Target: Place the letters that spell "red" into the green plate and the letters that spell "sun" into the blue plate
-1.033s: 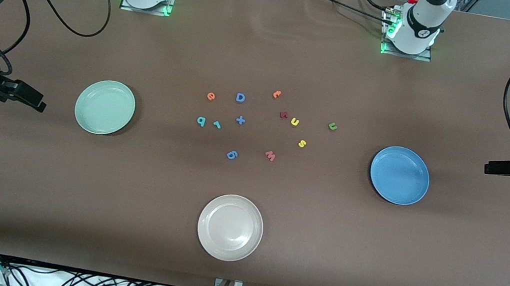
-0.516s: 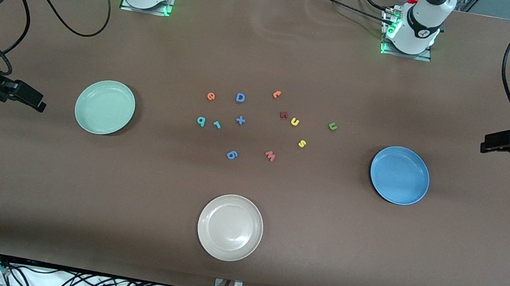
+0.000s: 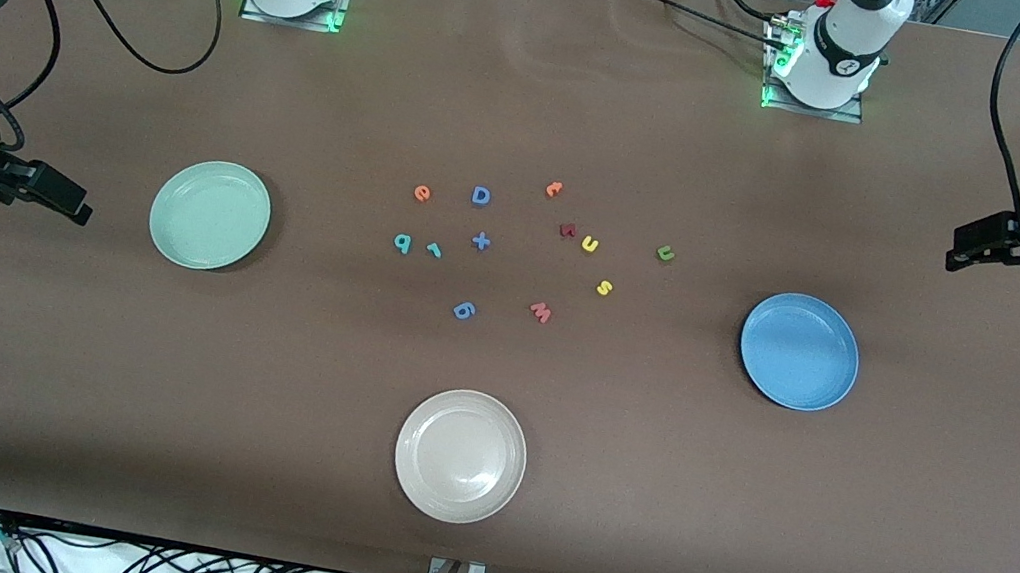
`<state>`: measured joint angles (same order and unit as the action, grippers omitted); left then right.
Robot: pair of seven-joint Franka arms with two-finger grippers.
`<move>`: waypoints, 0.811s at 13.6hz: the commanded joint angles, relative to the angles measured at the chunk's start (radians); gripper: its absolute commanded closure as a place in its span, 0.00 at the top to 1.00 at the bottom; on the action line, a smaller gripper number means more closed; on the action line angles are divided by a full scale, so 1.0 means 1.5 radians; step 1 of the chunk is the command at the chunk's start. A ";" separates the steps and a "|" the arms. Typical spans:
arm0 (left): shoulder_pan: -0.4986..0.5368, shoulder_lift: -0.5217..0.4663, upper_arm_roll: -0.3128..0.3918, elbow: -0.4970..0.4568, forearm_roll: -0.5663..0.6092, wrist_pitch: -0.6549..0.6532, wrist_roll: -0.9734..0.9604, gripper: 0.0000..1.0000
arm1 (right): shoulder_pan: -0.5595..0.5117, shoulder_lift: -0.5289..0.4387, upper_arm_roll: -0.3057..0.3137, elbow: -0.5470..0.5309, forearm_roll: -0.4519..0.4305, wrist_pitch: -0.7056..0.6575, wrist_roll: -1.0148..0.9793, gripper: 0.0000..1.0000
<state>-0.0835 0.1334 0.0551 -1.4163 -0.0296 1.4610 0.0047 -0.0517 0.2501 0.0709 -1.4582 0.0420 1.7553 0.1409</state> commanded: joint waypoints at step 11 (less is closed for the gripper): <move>0.024 -0.005 0.009 -0.020 -0.008 0.030 0.012 1.00 | 0.001 -0.004 0.003 -0.017 0.005 0.020 0.005 1.00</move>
<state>-0.0520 0.1289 0.0673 -1.4396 -0.0296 1.4932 0.0062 -0.0501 0.2558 0.0723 -1.4681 0.0420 1.7783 0.1411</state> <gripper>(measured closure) 0.000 0.000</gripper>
